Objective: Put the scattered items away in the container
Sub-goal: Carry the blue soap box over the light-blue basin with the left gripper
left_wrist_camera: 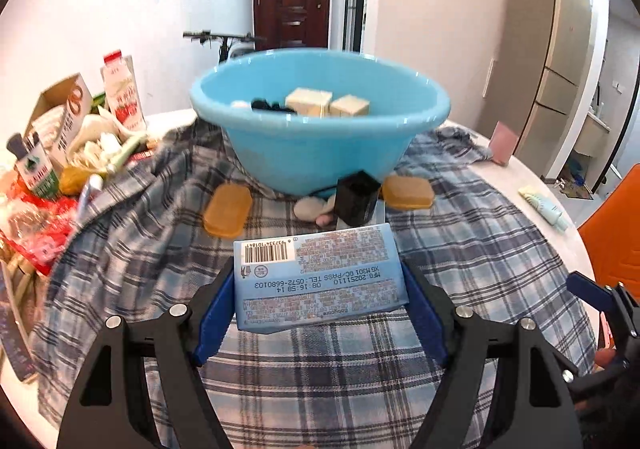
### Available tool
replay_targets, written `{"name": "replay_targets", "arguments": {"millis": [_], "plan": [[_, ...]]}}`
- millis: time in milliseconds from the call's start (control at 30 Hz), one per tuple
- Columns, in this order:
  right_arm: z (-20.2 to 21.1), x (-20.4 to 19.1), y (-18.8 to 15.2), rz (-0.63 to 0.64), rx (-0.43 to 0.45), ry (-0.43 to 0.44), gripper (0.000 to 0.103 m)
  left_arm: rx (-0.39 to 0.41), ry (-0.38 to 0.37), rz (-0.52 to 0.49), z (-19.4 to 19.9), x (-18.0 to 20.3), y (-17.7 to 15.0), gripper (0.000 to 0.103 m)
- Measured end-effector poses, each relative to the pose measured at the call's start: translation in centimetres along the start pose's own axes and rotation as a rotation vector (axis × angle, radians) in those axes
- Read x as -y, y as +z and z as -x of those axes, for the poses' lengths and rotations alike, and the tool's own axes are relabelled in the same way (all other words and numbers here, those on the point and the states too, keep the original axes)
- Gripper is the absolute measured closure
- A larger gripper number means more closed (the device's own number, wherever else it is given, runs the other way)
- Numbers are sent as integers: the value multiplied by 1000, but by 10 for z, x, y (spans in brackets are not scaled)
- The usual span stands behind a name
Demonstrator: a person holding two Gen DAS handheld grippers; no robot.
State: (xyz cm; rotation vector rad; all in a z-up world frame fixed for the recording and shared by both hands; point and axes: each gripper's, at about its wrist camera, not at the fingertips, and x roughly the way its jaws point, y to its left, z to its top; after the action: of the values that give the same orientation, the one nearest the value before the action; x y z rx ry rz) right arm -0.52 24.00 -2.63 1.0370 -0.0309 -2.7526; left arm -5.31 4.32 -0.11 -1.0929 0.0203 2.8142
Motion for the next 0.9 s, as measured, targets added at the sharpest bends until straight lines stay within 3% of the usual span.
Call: {"name": "replay_targets", "arguments": {"millis": [233, 467, 767, 900], "plan": [[-5, -11, 18, 22, 32, 24, 0, 47, 9, 13, 24, -16, -1, 27], [-39, -35, 48, 82, 9, 185, 0, 58, 26, 64, 34, -44, -11, 27], [-103, -77, 75, 225, -58, 182, 0, 52, 38, 107, 28, -70, -21, 27], [-123, -83, 82, 213, -73, 169, 5, 44, 14, 119, 21, -76, -22, 27]]}}
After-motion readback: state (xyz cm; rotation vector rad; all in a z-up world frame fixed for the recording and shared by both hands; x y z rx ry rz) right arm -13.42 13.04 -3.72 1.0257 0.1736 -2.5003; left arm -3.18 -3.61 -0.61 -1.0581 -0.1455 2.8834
